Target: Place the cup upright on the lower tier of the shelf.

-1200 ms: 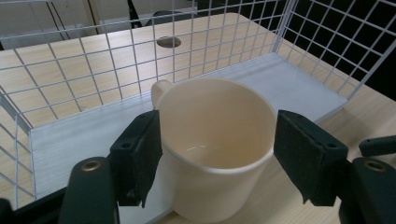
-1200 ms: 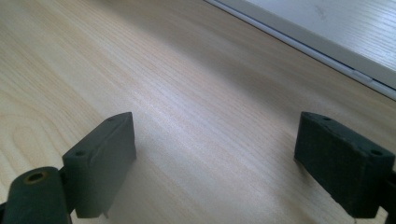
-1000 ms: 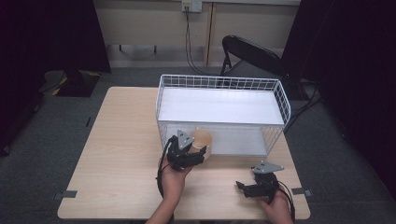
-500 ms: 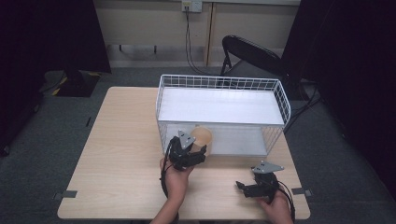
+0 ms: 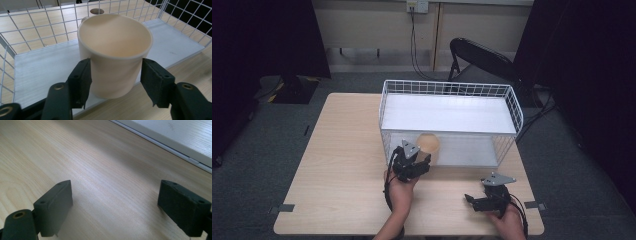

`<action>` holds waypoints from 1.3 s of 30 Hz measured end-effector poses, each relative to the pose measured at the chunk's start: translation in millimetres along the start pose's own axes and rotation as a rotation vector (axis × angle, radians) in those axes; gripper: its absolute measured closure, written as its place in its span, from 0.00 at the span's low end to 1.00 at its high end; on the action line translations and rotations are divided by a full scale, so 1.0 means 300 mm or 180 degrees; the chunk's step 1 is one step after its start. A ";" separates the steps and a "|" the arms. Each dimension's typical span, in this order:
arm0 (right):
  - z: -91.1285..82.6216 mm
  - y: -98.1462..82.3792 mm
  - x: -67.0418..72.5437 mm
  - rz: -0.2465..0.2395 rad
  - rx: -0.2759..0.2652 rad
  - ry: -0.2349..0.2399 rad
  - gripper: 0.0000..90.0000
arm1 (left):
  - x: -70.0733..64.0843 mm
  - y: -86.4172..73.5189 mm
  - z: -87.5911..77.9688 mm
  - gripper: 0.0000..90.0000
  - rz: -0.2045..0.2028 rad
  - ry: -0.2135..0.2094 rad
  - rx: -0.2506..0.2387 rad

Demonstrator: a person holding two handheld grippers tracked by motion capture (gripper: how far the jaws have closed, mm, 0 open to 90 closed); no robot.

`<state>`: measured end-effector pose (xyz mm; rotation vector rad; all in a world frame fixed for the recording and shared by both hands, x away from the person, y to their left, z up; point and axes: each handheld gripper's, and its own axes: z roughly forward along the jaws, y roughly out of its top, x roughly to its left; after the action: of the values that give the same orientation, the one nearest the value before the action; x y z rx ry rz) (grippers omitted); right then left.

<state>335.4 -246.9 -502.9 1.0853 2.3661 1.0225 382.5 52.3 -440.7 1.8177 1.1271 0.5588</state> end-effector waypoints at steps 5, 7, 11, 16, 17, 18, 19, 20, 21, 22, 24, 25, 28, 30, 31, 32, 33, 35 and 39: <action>0.000 0.000 0.000 -0.0001 0.0000 0.0001 0.13 | 0.003 0.002 0.007 0.52 -0.0035 0.0009 0.0013; 0.000 0.000 0.000 -0.0002 -0.0001 0.0001 0.13 | 0.003 0.003 0.009 0.54 -0.0033 0.0018 0.0015; 0.000 0.000 0.000 -0.0002 -0.0001 0.0001 0.13 | 0.002 0.004 0.015 0.58 -0.0040 0.0027 -0.0001; 0.000 0.000 0.000 -0.0002 -0.0001 0.0001 0.13 | 0.005 0.003 0.024 0.62 -0.0079 0.0045 -0.0001; 0.000 0.000 0.000 -0.0001 0.0000 0.0002 0.13 | 0.005 0.003 0.026 0.63 -0.0076 0.0058 0.0009; 0.000 0.000 0.000 -0.0002 -0.0001 0.0002 0.13 | 0.005 0.003 0.028 0.64 -0.0078 0.0065 0.0004; 0.000 0.000 0.000 -0.0001 0.0000 0.0000 0.13 | 0.004 0.002 0.030 0.66 -0.0084 0.0067 -0.0003; 0.000 0.000 0.000 -0.0002 -0.0001 0.0001 0.13 | 0.005 0.002 0.032 0.66 -0.0082 0.0067 0.0003; 0.000 0.000 0.000 -0.0002 -0.0001 0.0001 0.13 | 0.007 0.002 0.033 0.67 -0.0084 0.0062 0.0006; 0.000 0.000 0.000 -0.0002 -0.0001 0.0001 0.13 | 0.008 0.002 0.034 0.68 -0.0096 0.0067 -0.0003; 0.000 0.000 0.000 -0.0002 -0.0001 0.0001 0.13 | 0.012 0.001 0.034 0.67 -0.0105 0.0084 0.0008; 0.000 0.000 0.000 -0.0002 -0.0001 0.0000 0.13 | 0.012 0.000 0.034 0.66 -0.0115 0.0084 0.0008; 0.000 0.000 0.000 -0.0002 -0.0001 0.0001 0.13 | 0.014 -0.004 0.033 0.55 -0.0099 0.0065 0.0058; 0.000 0.000 0.000 -0.0001 0.0000 0.0000 0.13 | 0.014 -0.006 0.033 0.47 -0.0108 0.0033 0.0073; 0.000 0.000 0.000 -0.0001 0.0000 0.0000 0.13 | 0.014 -0.007 0.034 0.42 -0.0134 0.0023 0.0085; 0.000 0.000 0.000 -0.0002 -0.0001 0.0001 0.13 | 0.016 -0.008 0.033 0.37 -0.0123 0.0018 0.0091; 0.000 0.000 0.000 -0.0002 -0.0001 0.0001 0.13 | 0.018 -0.008 0.032 0.34 -0.0104 -0.0002 0.0113; 0.000 0.000 0.000 -0.0002 -0.0001 0.0001 0.13 | 0.021 -0.011 0.029 0.31 -0.0073 -0.0009 0.0111; 0.000 0.000 0.000 -0.0003 -0.0001 0.0001 0.13 | 0.020 -0.011 0.019 0.26 0.0021 -0.0066 0.0119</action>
<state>335.4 -246.9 -502.9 1.0840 2.3663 1.0230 388.2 55.6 -446.8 1.8559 1.1248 0.5245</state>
